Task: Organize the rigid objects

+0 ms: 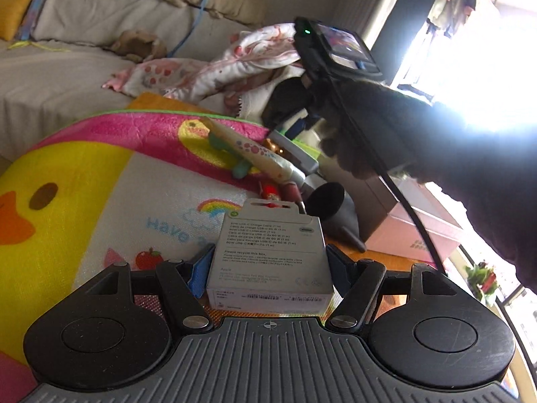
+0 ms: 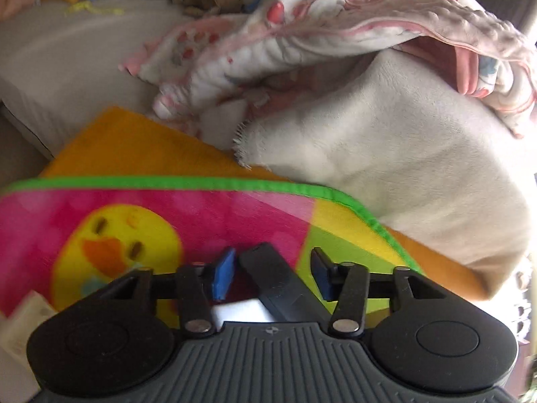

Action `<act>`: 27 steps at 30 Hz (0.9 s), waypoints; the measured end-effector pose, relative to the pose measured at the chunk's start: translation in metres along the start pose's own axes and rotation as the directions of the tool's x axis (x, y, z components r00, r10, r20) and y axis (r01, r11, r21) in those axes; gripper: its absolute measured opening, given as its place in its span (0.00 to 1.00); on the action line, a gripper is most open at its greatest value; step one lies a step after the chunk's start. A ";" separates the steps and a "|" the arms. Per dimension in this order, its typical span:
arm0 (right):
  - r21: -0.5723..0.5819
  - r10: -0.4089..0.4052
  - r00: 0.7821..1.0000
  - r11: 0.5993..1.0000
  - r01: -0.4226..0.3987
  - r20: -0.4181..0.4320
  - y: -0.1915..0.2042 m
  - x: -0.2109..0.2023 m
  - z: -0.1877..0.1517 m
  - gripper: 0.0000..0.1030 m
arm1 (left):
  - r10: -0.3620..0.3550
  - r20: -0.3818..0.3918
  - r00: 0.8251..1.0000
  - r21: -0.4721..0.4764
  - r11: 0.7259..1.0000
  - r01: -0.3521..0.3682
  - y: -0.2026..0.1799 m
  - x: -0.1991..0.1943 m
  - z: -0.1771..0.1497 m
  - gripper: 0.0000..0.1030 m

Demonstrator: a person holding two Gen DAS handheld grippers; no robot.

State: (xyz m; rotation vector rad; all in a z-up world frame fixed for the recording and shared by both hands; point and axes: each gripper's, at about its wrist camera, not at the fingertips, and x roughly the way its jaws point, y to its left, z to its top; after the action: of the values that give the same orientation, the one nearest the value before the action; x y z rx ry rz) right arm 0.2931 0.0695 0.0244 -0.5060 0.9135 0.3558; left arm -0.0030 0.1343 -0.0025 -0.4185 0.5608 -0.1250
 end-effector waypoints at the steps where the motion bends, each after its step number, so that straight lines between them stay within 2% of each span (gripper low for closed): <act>1: 0.000 0.008 1.000 1.000 -0.008 -0.003 -0.003 -0.002 -0.003 0.16 | -0.001 -0.001 1.000 -0.002 1.000 0.001 0.000 0.000 0.000 0.72; 2: 0.003 0.014 1.000 1.000 -0.014 0.003 -0.006 -0.007 -0.006 0.04 | -0.001 -0.001 1.000 -0.003 1.000 0.001 0.000 0.001 0.001 0.72; 3: 0.006 0.015 1.000 1.000 -0.016 0.021 -0.010 -0.015 -0.010 0.02 | -0.002 -0.001 1.000 -0.004 1.000 0.002 0.000 0.001 0.001 0.72; 9: 0.004 0.078 0.982 0.997 -0.080 0.175 -0.029 -0.084 -0.033 0.01 | 0.009 -0.001 1.000 0.004 1.000 -0.009 -0.002 0.001 -0.001 0.72; 11: -0.003 0.071 0.984 0.997 -0.071 0.166 -0.031 -0.091 -0.033 0.01 | 0.021 -0.001 1.000 0.016 1.000 -0.021 -0.005 0.001 -0.002 0.72; 13: 0.056 0.083 0.989 0.994 -0.091 0.122 -0.039 -0.087 -0.029 0.05 | 0.026 -0.002 1.000 0.024 0.999 -0.026 -0.006 0.001 -0.002 0.72; 14: 0.095 0.111 0.989 0.988 -0.120 0.092 -0.044 -0.084 -0.027 0.14 | 0.024 -0.002 1.000 0.020 1.000 -0.024 -0.005 0.001 -0.002 0.72; 15: 0.135 0.148 0.986 0.978 -0.157 0.070 -0.048 -0.079 -0.026 0.29 | 0.020 -0.003 1.000 0.012 1.000 -0.020 -0.004 0.001 -0.002 0.72; 17: 0.194 0.251 0.967 0.947 -0.257 0.055 -0.057 -0.071 -0.029 0.48 | 0.008 -0.002 1.000 -0.007 1.000 -0.008 -0.001 0.001 -0.001 0.72; 19: 0.188 0.316 0.947 0.929 -0.320 0.048 -0.054 -0.068 -0.033 0.48 | 0.005 -0.002 1.000 -0.011 1.000 -0.005 0.000 0.001 0.000 0.72; 20: 0.156 0.306 0.951 0.938 -0.309 0.041 -0.048 -0.067 -0.035 0.48 | 0.006 -0.002 1.000 -0.009 1.000 -0.006 0.000 0.001 0.000 0.72; 22: 0.062 0.234 0.972 0.970 -0.235 0.026 -0.031 -0.066 -0.039 0.48 | 0.006 -0.001 1.000 -0.009 1.000 -0.006 0.000 0.001 -0.001 0.72; 24: -0.005 0.193 0.981 0.981 -0.193 0.014 -0.017 -0.063 -0.041 0.48 | 0.002 0.000 1.000 -0.016 1.000 -0.002 0.001 0.001 0.000 0.72; 27: 0.019 0.171 0.984 0.985 -0.172 0.041 -0.012 -0.059 -0.039 0.47 | -0.004 0.001 1.000 -0.023 1.000 0.004 0.002 0.001 0.000 0.72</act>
State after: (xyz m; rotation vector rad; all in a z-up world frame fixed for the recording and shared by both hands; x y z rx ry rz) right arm 0.2400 0.0333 0.0558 -0.3995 0.9245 0.5096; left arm -0.0022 0.1358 -0.0041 -0.4424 0.5607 -0.1219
